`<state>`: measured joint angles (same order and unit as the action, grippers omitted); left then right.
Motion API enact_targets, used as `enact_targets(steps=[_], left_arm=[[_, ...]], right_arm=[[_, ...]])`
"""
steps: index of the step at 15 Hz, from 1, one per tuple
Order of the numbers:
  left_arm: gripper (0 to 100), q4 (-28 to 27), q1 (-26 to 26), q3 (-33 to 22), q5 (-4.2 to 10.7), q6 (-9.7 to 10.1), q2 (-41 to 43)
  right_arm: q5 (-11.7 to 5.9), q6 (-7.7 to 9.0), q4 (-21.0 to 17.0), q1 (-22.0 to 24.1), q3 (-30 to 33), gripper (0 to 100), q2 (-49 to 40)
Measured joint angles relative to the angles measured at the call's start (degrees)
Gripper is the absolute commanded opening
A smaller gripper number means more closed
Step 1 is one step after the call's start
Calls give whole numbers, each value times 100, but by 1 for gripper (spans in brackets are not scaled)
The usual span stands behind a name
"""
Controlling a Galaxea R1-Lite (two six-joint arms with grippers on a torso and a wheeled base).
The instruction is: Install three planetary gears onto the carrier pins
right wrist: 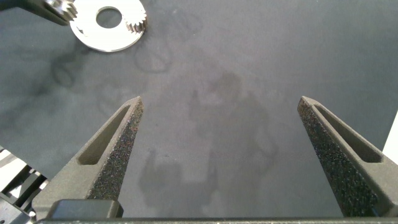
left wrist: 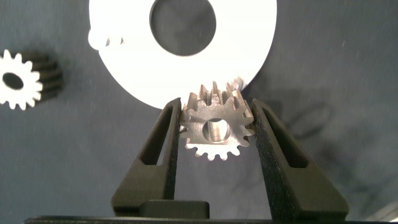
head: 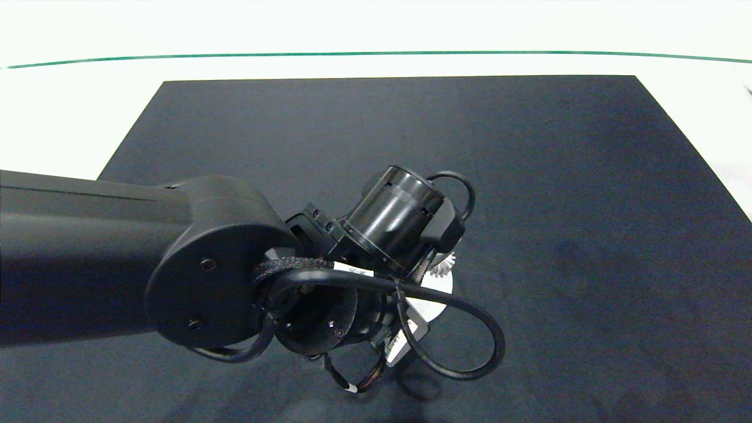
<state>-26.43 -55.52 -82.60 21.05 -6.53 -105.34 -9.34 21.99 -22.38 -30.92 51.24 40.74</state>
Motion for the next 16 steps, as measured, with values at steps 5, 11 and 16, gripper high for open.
enact_targets(steps=[5,11,16], left_arm=[[22,-13,-33,-152,-2,9,-207],[22,-9,-40,-171,-2,72,-255],[22,-6,-99,-267,-2,84,-301]], right_arm=[[-2,0,-5,0,0,100,-11],[0,2,-13,0,-6,100,5],[-2,41,-16,0,-33,100,5]])
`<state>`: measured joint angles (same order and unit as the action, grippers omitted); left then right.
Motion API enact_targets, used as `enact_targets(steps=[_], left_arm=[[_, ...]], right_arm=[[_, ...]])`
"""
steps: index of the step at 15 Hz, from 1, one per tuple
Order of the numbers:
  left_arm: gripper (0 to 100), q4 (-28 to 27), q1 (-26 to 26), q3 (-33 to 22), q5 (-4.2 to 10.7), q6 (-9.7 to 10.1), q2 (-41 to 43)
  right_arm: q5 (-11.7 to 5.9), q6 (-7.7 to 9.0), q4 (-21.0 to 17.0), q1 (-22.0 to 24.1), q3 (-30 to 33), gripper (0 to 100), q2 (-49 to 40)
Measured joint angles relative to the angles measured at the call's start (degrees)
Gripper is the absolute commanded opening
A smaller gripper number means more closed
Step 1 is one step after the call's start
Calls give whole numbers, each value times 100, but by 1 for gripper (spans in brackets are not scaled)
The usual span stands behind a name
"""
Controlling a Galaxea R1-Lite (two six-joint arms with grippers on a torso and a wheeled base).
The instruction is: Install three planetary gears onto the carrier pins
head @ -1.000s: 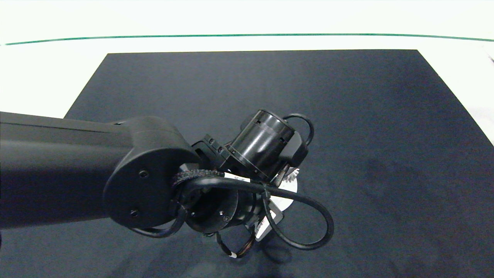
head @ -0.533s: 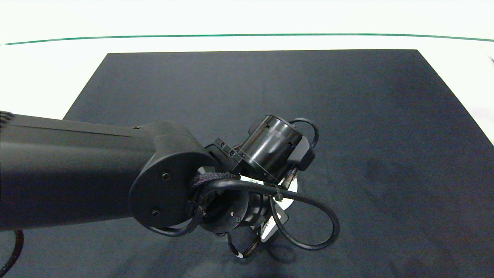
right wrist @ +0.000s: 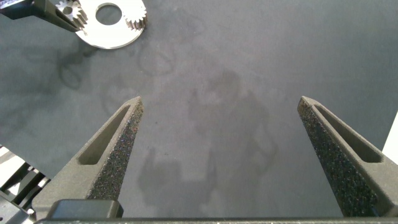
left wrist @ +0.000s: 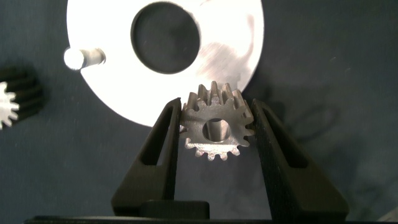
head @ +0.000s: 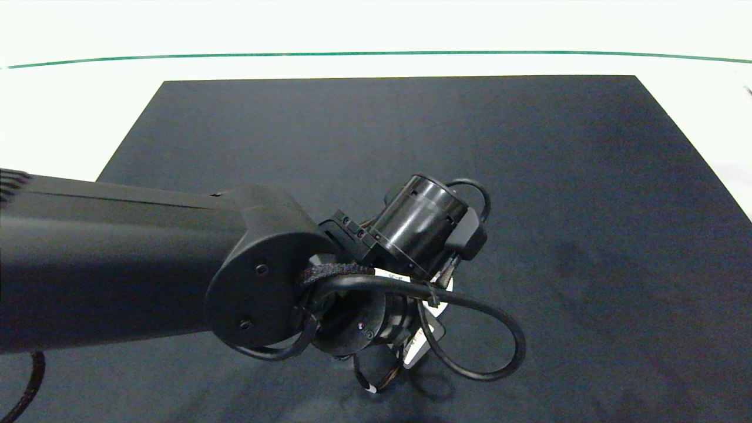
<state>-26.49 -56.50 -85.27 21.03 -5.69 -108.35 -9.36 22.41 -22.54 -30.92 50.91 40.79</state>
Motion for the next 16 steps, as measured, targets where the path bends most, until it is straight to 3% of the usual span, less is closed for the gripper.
enact_targets(steps=[16], left_arm=[[22,4,-39,-138,-2,21,-146]], right_arm=[[2,33,9,0,-2,100,-20]])
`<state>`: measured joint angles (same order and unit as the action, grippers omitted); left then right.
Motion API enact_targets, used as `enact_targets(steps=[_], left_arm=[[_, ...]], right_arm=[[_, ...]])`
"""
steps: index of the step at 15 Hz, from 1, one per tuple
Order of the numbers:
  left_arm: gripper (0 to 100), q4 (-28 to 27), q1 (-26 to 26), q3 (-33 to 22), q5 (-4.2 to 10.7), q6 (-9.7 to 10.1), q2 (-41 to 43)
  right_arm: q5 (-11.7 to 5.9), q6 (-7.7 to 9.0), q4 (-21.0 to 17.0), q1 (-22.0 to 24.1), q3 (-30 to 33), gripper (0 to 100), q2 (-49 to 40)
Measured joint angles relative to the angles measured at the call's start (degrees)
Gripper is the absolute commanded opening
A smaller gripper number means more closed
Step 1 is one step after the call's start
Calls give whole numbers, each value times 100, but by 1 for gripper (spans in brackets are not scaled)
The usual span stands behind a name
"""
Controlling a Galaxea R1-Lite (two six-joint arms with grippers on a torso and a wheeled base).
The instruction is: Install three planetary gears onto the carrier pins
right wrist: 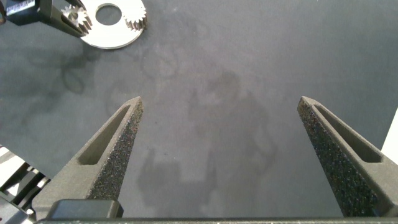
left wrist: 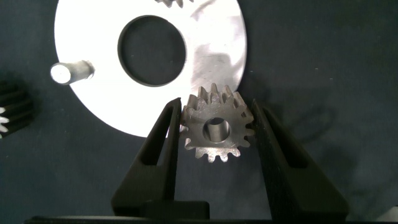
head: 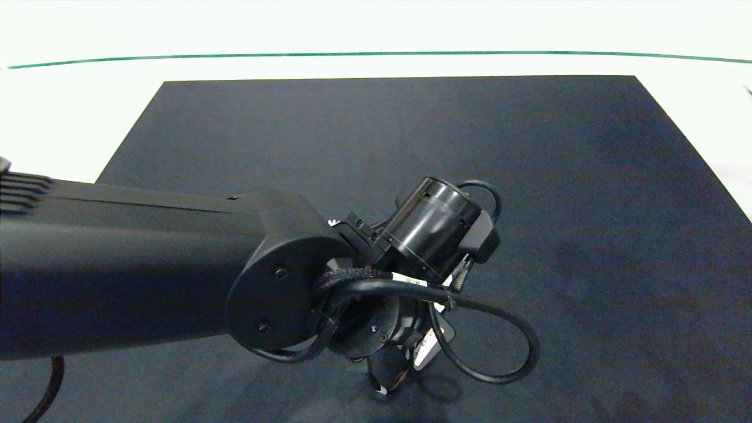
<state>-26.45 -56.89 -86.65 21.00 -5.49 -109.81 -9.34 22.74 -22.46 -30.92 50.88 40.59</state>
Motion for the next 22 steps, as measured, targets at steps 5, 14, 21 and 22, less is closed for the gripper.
enact_targets(steps=[5,14,21,22], left_arm=[[22,0,69,-6,0,-18,9],[22,-6,128,63,11,-13,30],[100,-9,113,71,13,6,66],[100,-9,116,71,11,23,66]], right_arm=[[6,69,-9,-4,-4,100,-24],[6,77,-9,-9,-20,100,-33],[6,80,-9,-11,-20,100,-33],[9,83,-11,-11,-23,100,-33]])
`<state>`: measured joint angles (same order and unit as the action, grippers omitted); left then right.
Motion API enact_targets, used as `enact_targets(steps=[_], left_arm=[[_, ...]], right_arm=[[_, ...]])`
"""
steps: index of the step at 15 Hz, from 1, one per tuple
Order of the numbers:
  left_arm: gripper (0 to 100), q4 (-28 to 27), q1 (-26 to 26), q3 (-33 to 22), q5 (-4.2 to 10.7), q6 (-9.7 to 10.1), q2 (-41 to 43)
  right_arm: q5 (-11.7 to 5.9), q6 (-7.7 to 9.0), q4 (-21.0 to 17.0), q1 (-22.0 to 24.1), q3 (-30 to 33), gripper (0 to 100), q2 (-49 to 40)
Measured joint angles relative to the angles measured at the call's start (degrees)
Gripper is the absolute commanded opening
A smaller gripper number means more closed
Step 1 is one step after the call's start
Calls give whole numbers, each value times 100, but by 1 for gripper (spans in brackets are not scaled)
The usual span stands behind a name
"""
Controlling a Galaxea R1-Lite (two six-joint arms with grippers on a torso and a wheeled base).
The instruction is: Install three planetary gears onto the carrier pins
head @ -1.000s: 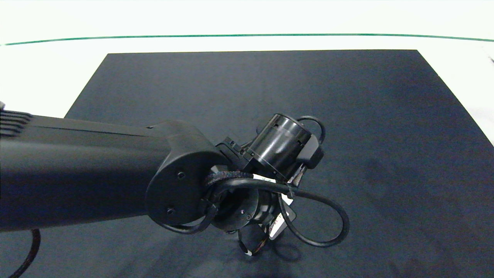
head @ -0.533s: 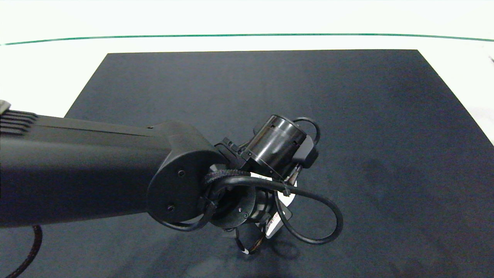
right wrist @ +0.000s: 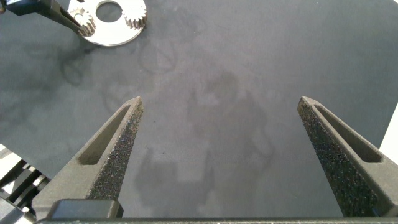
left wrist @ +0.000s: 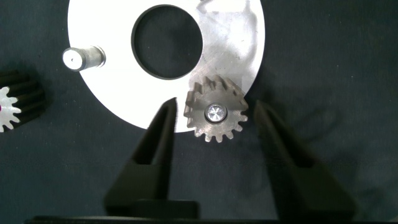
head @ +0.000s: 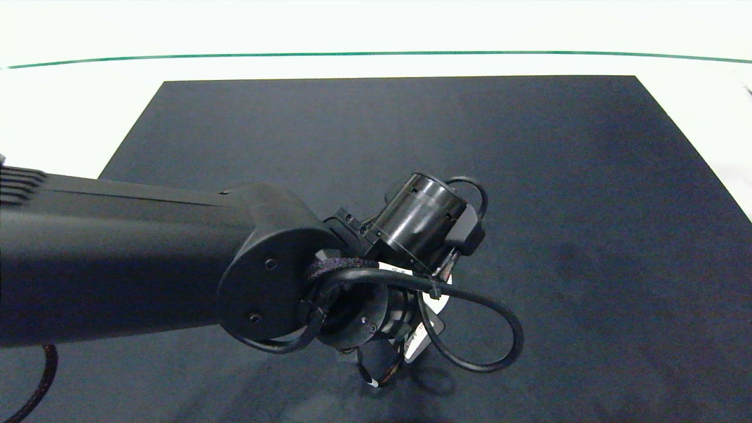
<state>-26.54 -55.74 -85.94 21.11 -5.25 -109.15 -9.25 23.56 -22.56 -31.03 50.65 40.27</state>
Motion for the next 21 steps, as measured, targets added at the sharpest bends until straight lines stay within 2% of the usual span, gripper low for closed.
enact_targets(steps=[5,7,10,12,16,21], left_arm=[[100,-13,138,-208,0,71,69],[100,-91,475,-451,2,116,138],[100,-168,1097,-672,2,355,202],[100,-177,1398,-694,2,433,216],[100,-173,1743,-669,2,441,235],[100,-144,1773,-706,0,440,190]], right_arm=[[5,18,9,0,-2,100,-5],[7,20,11,0,-2,100,-9],[9,20,11,0,-5,100,-17],[7,20,11,0,-5,100,-30],[2,20,11,2,-5,100,-68],[2,20,11,2,-5,100,-72]])
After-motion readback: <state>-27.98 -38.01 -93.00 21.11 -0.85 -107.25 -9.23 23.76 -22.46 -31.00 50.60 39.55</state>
